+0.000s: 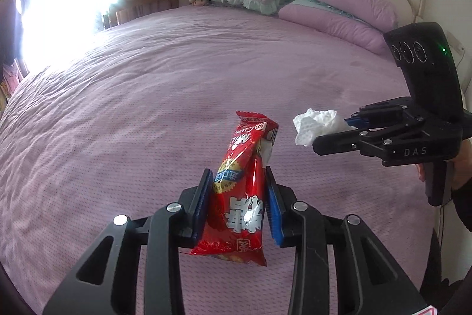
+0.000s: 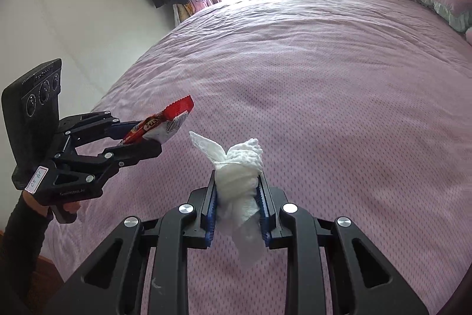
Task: Collect trash
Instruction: 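Carry the red wrapper and tissue with both tools over the yellow bin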
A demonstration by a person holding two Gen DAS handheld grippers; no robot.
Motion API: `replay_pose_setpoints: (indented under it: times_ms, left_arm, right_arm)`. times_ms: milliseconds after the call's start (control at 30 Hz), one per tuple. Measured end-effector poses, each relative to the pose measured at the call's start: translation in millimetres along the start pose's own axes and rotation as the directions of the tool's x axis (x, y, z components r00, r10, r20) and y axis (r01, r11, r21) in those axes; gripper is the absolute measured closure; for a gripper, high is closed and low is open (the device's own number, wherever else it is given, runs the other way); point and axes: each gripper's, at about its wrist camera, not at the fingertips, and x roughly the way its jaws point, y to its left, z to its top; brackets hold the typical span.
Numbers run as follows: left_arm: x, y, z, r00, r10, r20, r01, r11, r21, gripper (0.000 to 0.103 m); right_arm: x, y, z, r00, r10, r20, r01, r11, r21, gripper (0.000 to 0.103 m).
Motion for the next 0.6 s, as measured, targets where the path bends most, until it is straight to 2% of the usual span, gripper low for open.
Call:
replay_pose_setpoints:
  times_ms: [167,300,433,533,600]
  left_arm:
    - [-12.0,-61.4,-18.2,0.999,-0.039,-0.004,0.039,0.999,0.032,0.068]
    - [-24.5,-124.5,-29.6,0.995,-0.100,0.005,0.099,0.991,0.091,0.068]
    - [-33.5,-193.2,-38.9,0.984,-0.178,0.013,0.173,0.969,0.178,0.068]
    - [-30.6,-237.4,-43.3,0.975,-0.224,0.011,0.217,0.955,0.202,0.068]
    - [-23.8,-259.7,-45.0,0.962,-0.272,-0.009,0.269,0.944,0.194,0.068]
  right_arm:
    - [-50.0,-0.1,-48.7,1.000,-0.002,0.026,0.002,1.000,0.024,0.080]
    - [-97.3,-11.3,-86.9,0.997,-0.049,0.059,0.046,0.997,0.056,0.080]
    - [-146.2,-24.4,-128.8,0.990,-0.106,0.088,0.099,0.992,0.083,0.080]
    - [-182.1,-37.5,-163.5,0.982,-0.149,0.114,0.135,0.983,0.126,0.080]
    - [-202.5,-47.3,-186.1,0.977,-0.168,0.128,0.147,0.976,0.163,0.080]
